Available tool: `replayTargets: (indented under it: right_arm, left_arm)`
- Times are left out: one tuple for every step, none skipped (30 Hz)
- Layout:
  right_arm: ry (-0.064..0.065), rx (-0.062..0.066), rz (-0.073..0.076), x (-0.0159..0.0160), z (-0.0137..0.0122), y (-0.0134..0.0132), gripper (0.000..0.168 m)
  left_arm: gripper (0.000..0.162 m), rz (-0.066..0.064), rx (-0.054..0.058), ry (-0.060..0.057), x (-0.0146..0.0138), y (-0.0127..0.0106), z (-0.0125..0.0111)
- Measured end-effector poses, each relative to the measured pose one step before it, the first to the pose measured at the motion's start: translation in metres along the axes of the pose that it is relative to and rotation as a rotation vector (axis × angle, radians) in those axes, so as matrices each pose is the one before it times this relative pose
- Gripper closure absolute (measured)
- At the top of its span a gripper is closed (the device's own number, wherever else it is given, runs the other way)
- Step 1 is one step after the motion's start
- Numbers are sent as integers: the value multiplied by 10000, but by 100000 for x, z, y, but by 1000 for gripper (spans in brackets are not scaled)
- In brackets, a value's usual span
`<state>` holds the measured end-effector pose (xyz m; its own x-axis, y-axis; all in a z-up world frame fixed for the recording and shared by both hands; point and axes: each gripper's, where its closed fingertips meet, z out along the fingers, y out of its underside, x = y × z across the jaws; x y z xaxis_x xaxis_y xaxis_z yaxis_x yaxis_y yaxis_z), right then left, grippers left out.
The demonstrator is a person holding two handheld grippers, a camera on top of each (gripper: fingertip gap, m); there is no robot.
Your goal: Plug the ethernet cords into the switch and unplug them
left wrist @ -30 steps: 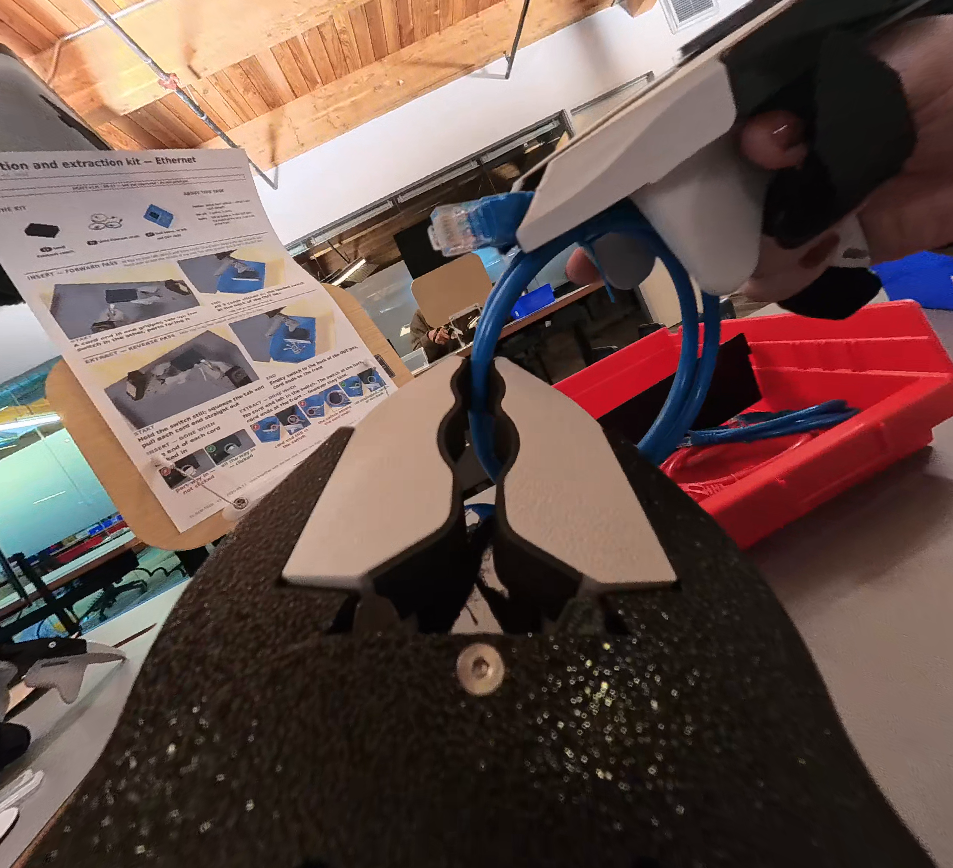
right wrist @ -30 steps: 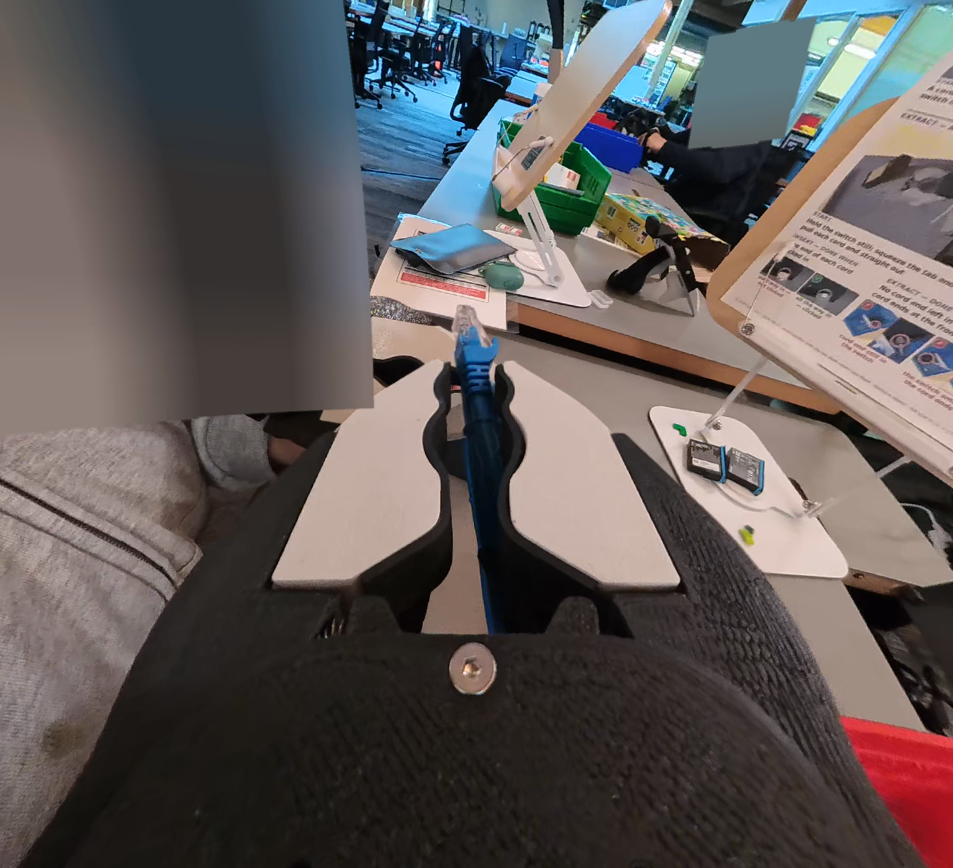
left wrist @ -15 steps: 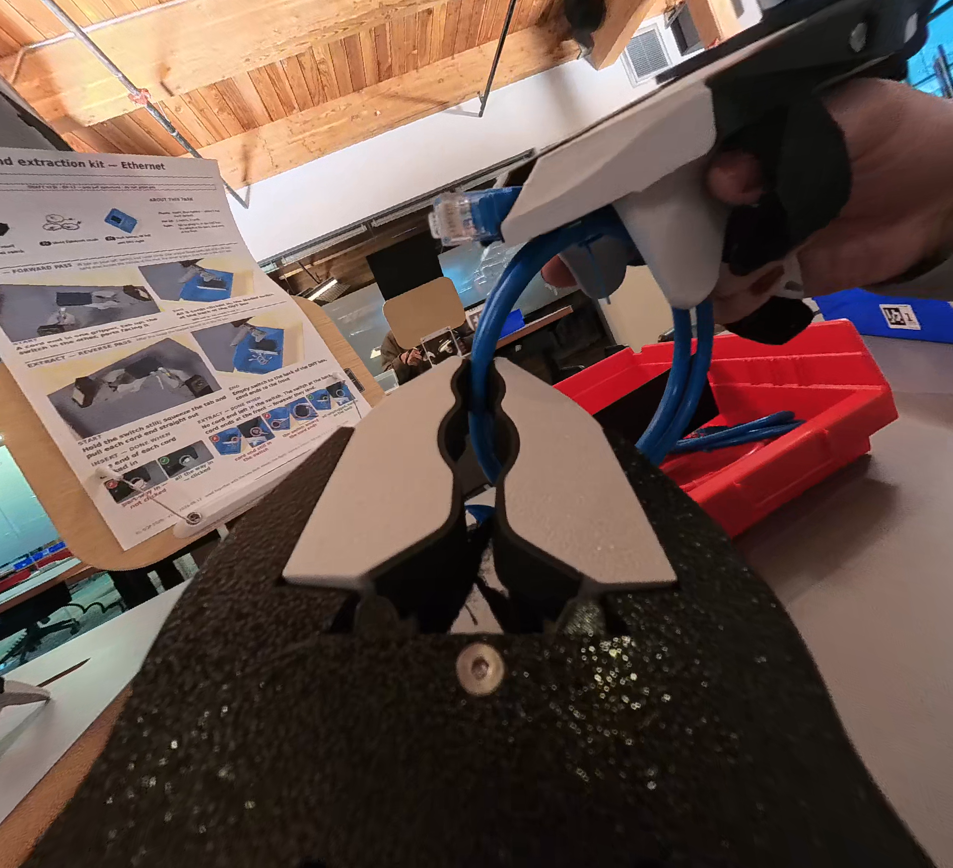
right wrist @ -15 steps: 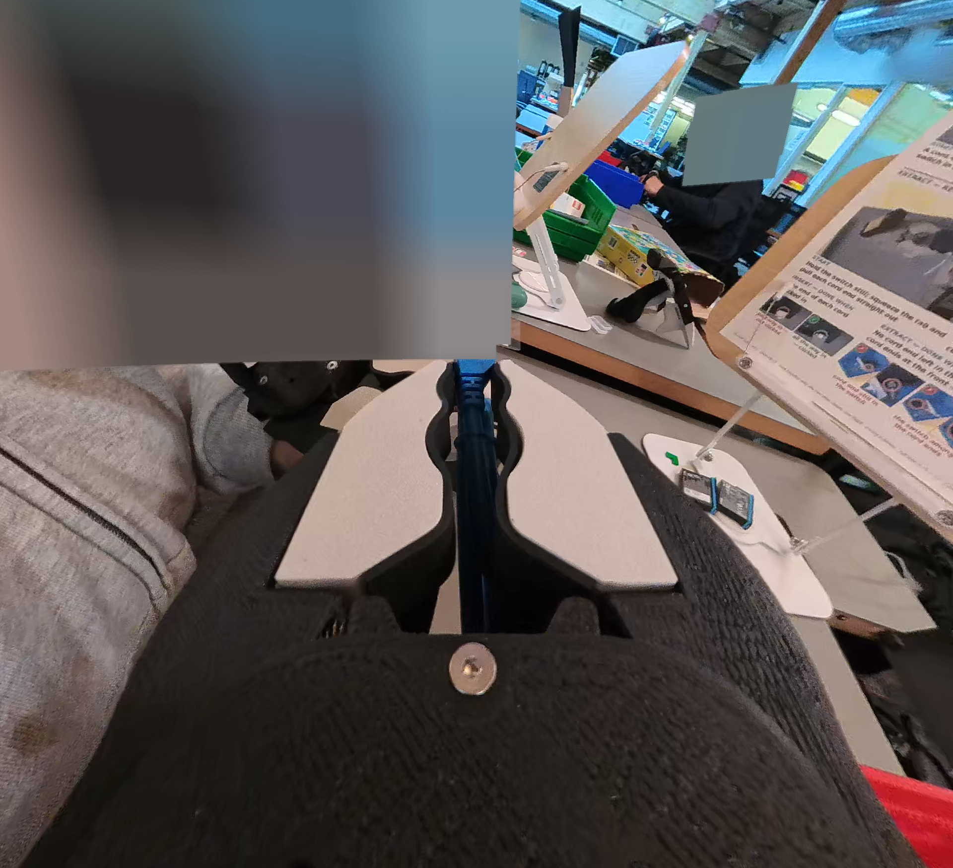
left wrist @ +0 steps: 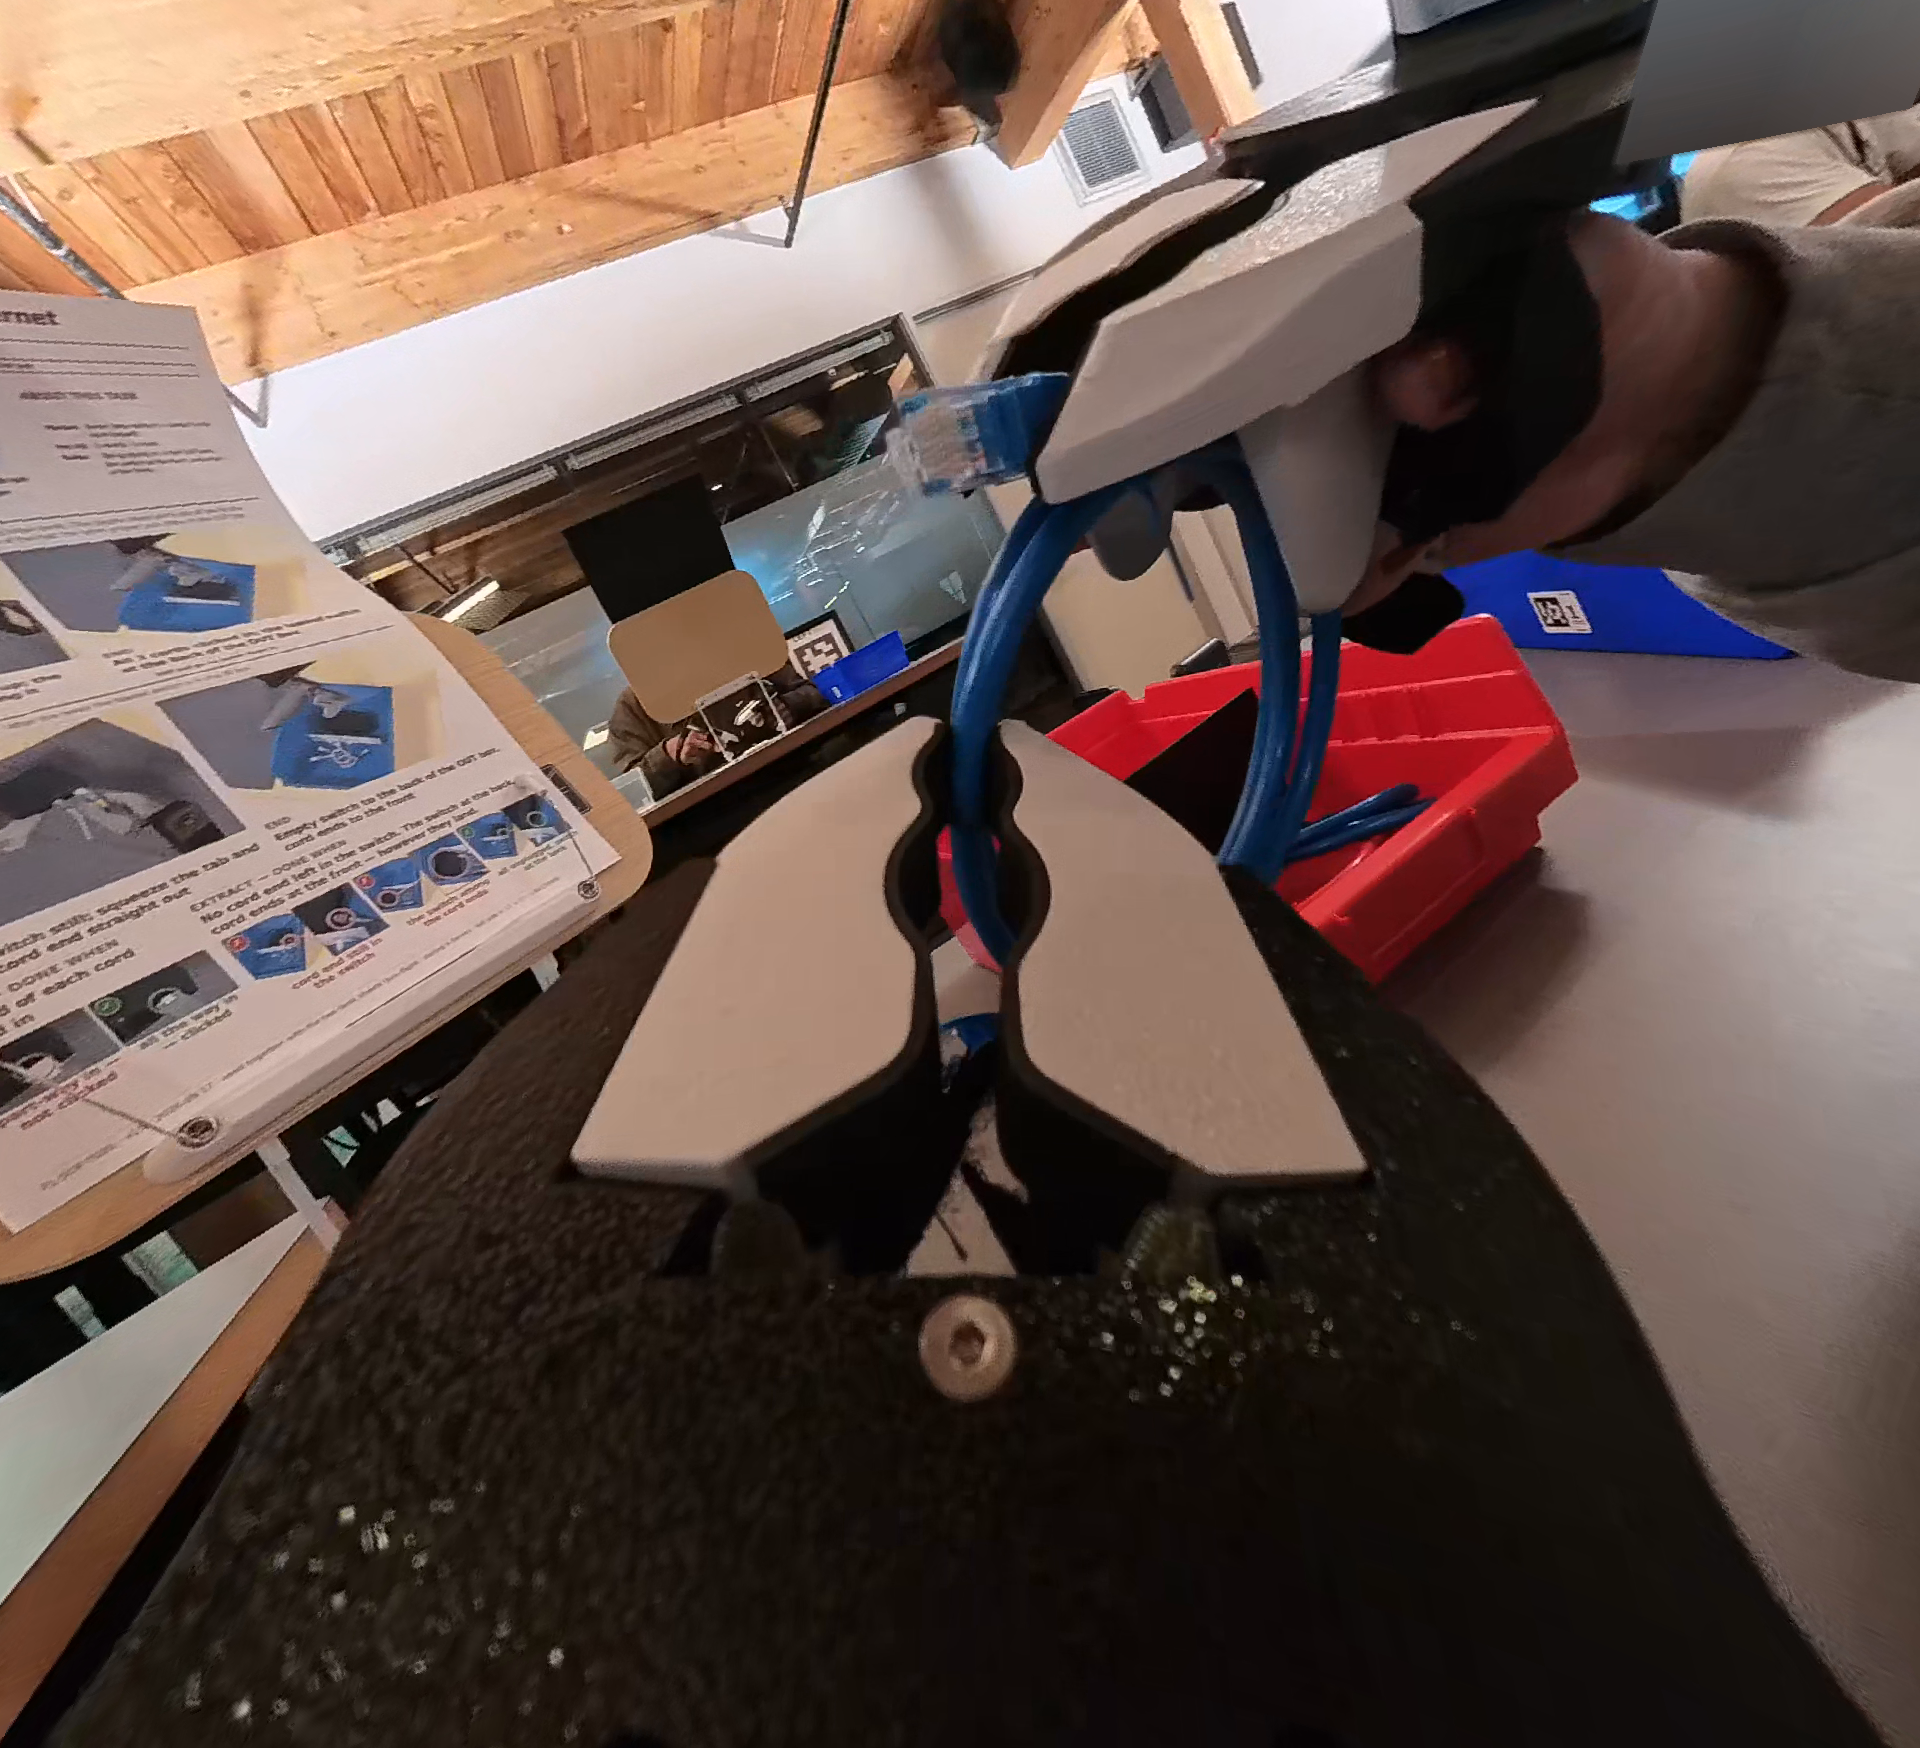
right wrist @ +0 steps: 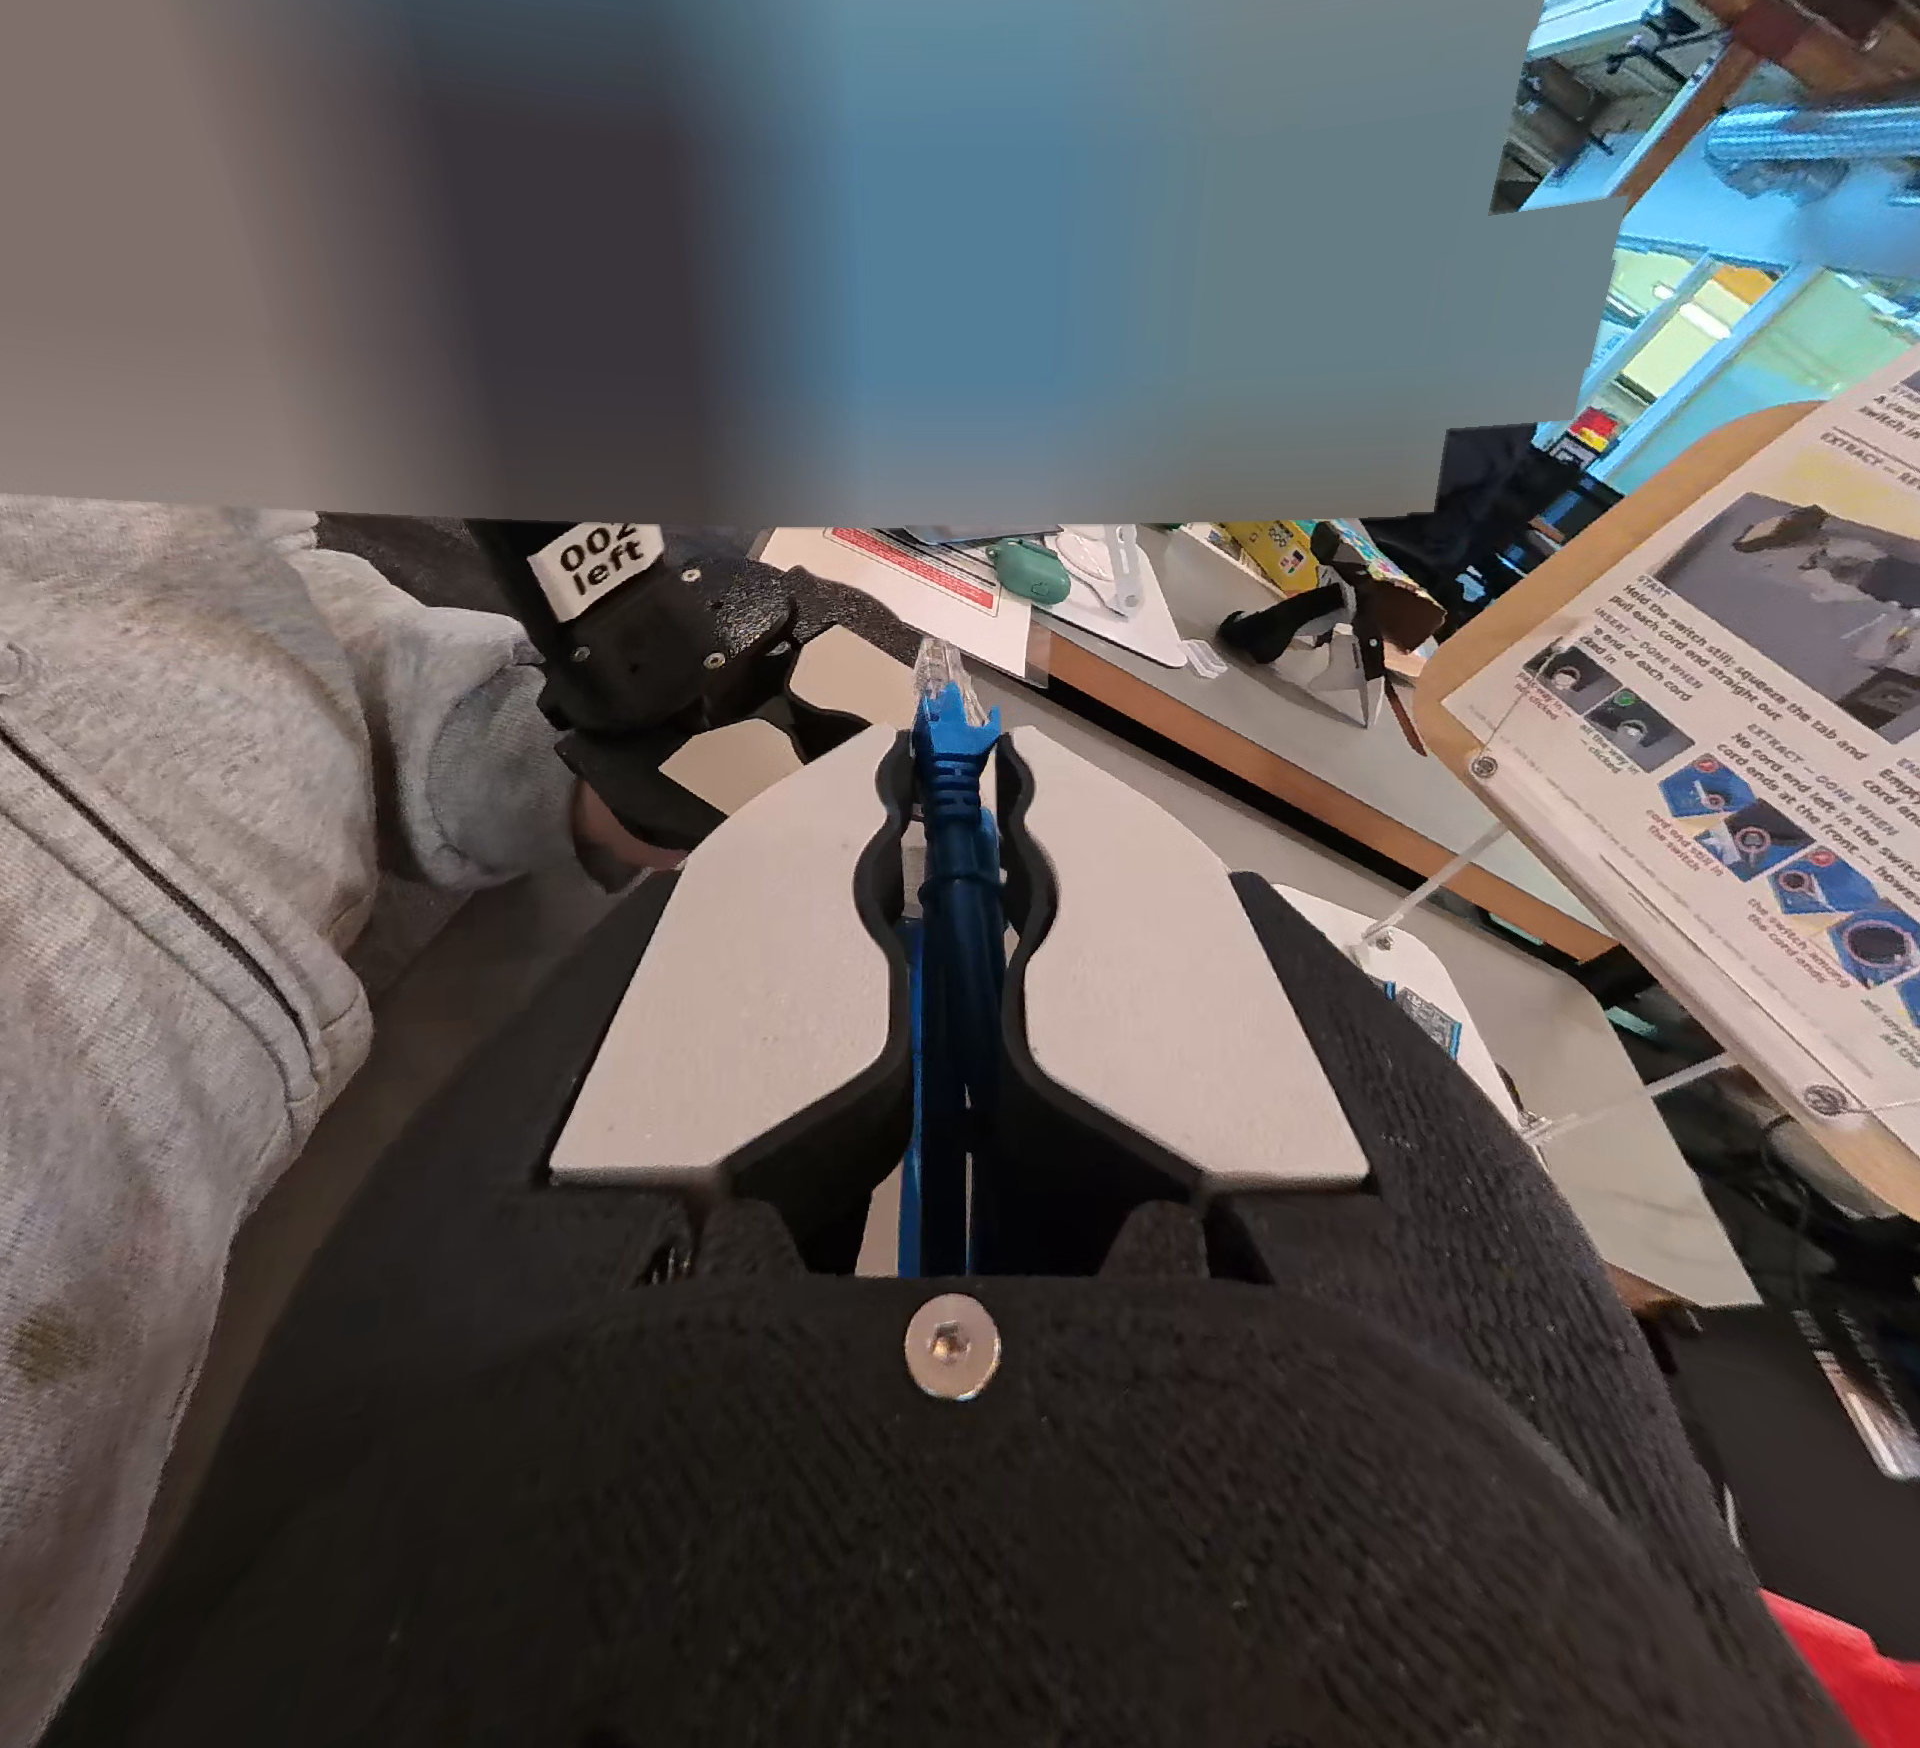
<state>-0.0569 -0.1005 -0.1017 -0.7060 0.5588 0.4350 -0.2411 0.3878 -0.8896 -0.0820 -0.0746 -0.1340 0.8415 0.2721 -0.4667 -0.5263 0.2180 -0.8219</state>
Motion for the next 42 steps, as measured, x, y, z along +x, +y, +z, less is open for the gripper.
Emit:
replayTargets:
  right_arm:
    - [2,-25,-10,-59,33,48,153]
    - [0,-31,-40,-59,23,46,152]
    - [-4,-29,-29,-54,17,54,151]
    - [-22,4,-14,-62,16,4,151]
    - [17,18,-31,1,0,14,153]
    - [-17,18,-83,-42,-10,20,154]
    - [-37,-21,-69,-54,16,61,154]
    - [-5,-39,-72,-45,28,74,155]
    - [62,-81,-136,34,19,140,155]
    - [140,-116,-231,100,4,190,156]
    - [139,-119,-232,84,18,211,156]
    - [80,-62,-181,-4,-2,137,156]
    - [59,-11,-91,-17,-39,63,157]
    - [85,-77,-86,63,-67,163,157]
    - [155,-162,-163,196,-67,310,156]
    - [170,-220,-206,245,-17,423,156]
    - [124,-205,-196,187,80,391,156]
    - [68,-172,-174,116,198,300,156]
    - [56,-149,-198,99,299,243,156]
    - [36,-118,-195,72,362,147,156]
    - [36,-100,-186,64,402,110,156]
    - [79,-119,-205,129,406,118,156]
    - [93,-101,-194,132,396,117,156]
    - [77,-93,-158,103,359,107,156]
    - [87,-128,-150,100,334,154,156]
    - [81,-167,-178,56,315,226,156]
    - [54,-218,-208,-11,303,290,156]
    - [58,-225,-240,-44,258,323,156]
    - [26,-225,-227,-110,245,331,156]
    - [-39,-206,-205,-198,238,336,156]
    - [-41,-174,-179,-197,217,319,156]
    - [-68,-162,-117,-207,237,337,156]
    - [-87,-117,-60,-217,243,316,156]
    - [-100,-92,-11,-216,243,294,156]
    - [-137,-97,25,-240,259,262,156]
    - [-46,-82,-14,-147,266,213,156]
    - [-2,-135,-159,-178,291,246,156]
    - [-6,-137,-248,-292,321,180,156]
    - [-32,-90,-229,-396,310,81,156]
    - [-63,-38,-203,-472,299,7,156]
    - [-52,-64,-204,-485,319,53,156]
    - [-17,-138,-253,-496,353,153,156]
  left_arm:
    - [157,22,2,91,53,13,1]
    - [157,6,-4,96,81,18,5]
    - [157,0,24,63,26,0,-18]
    - [157,1,16,83,70,17,-9]
    - [157,-7,18,82,83,10,-9]
    - [157,-20,-13,79,66,44,18]
    - [157,-43,-30,75,41,82,20]
    - [157,-95,-39,86,40,102,23]
    - [157,-184,-68,142,91,130,19]
    - [156,-270,-125,194,121,183,-15]
    - [154,-284,-130,230,126,101,-136]
    - [152,-231,-81,202,92,-32,-349]
    - [151,-160,-49,80,-50,-109,-576]
    - [146,-94,-75,-156,-384,-36,-832]
    - [142,-86,-248,-439,-851,294,-1027]
    - [137,-87,-536,-586,-1129,830,-1071]
    - [130,-117,-813,-549,-1127,1381,-998]
    - [121,-211,-934,-415,-932,1680,-778]
    - [111,-252,-984,-276,-674,1817,-528]
    - [103,-162,-983,-231,-543,1880,-293]
    - [95,-92,-924,-202,-421,1821,-48]
    - [89,-98,-868,-201,-366,1684,166]
    - [83,-114,-821,-60,-168,1535,339]
    - [80,-181,-774,14,-86,1352,450]
    - [77,-235,-644,66,-48,1130,511]
    - [76,-256,-493,175,72,871,496]
    - [80,-211,-305,195,92,544,380]
    - [86,-134,-111,68,-54,250,243]
    - [92,-25,69,-35,-158,-8,106]
    - [97,35,116,-31,-116,-84,-4]
    - [100,24,51,-35,-132,-15,-23]
    - [102,30,85,-17,-90,-72,-23]
    - [103,19,84,-21,-73,-76,-21]
    - [105,24,46,-12,-37,-39,-18]
    - [107,39,64,-1,10,-88,-36]
    - [107,39,63,-31,-5,-82,-33]
    - [107,36,29,-26,6,-33,-28]
    - [108,31,17,-8,26,-22,-8]
    - [108,-5,5,2,23,-28,33]
    - [109,-35,-8,21,32,-48,99]
    - [109,-24,-48,21,19,-18,167]
    - [109,10,-97,2,15,42,199]
